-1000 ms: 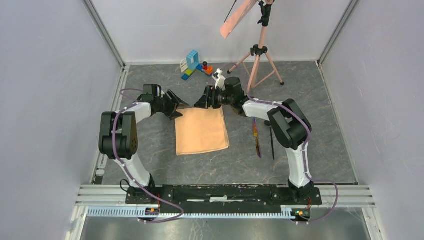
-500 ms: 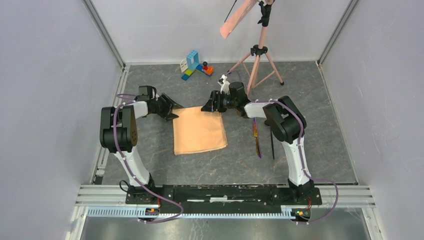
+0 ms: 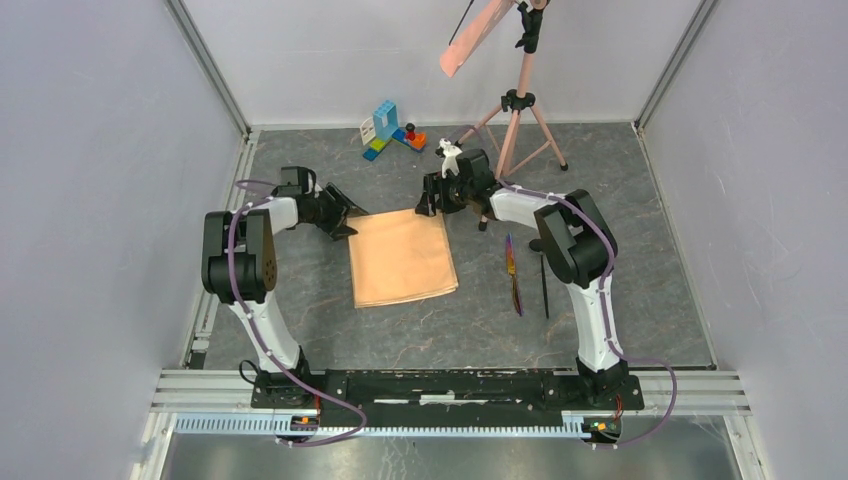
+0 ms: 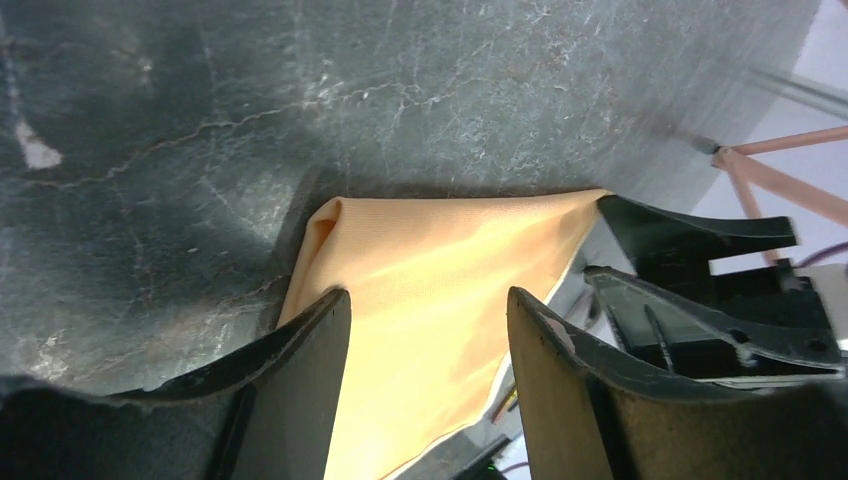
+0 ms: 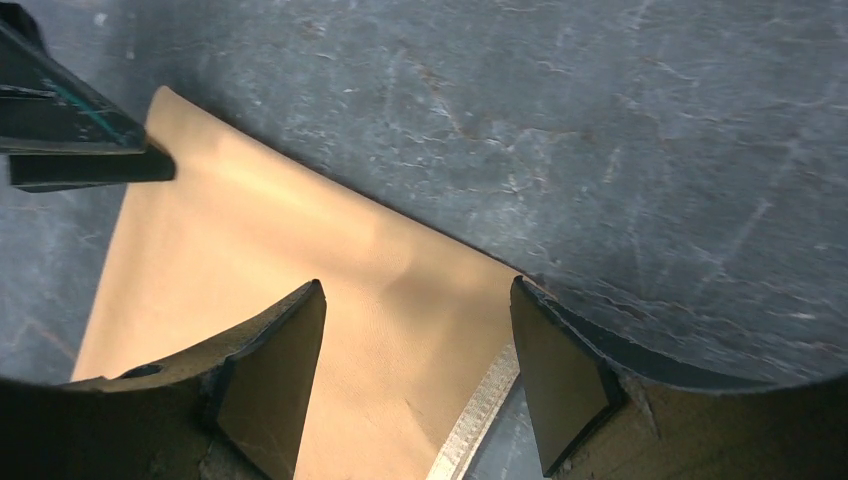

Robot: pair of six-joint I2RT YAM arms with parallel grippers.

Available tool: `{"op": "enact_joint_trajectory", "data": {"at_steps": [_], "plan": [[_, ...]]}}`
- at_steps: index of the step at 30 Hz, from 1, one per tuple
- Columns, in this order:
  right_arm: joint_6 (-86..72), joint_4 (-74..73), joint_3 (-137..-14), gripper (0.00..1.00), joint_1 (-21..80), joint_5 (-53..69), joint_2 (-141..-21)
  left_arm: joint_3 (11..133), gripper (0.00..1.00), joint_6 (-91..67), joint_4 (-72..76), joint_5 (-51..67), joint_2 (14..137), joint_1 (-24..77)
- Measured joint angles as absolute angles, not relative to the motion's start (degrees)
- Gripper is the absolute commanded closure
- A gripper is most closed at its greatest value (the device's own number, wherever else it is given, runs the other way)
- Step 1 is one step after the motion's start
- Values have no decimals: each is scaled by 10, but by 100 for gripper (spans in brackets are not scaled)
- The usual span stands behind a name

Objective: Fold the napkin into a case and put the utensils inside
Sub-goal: Smooth out the square-folded napkin at the center of the board, then pick up the top corner of the square folded napkin from the center of the board.

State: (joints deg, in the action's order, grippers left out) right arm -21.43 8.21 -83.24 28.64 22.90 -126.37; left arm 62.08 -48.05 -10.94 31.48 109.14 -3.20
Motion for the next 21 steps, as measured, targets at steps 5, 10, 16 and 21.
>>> {"op": "enact_joint_trajectory", "data": {"at_steps": [5, 10, 16, 21], "plan": [[-154, -44, -890, 24, 297, 158, -1254, 643, 28, -428, -148, 281, 1078, -7], [-117, -146, -886, 23, 340, 69, -1167, 659, 25, -373, -213, 239, 1008, 17], [-127, -131, -677, 28, 404, 75, -909, 666, 23, -322, -264, 196, 850, 60], [-148, -92, -484, 37, 368, 79, -752, 623, 28, -314, -274, 151, 759, 216]]}}
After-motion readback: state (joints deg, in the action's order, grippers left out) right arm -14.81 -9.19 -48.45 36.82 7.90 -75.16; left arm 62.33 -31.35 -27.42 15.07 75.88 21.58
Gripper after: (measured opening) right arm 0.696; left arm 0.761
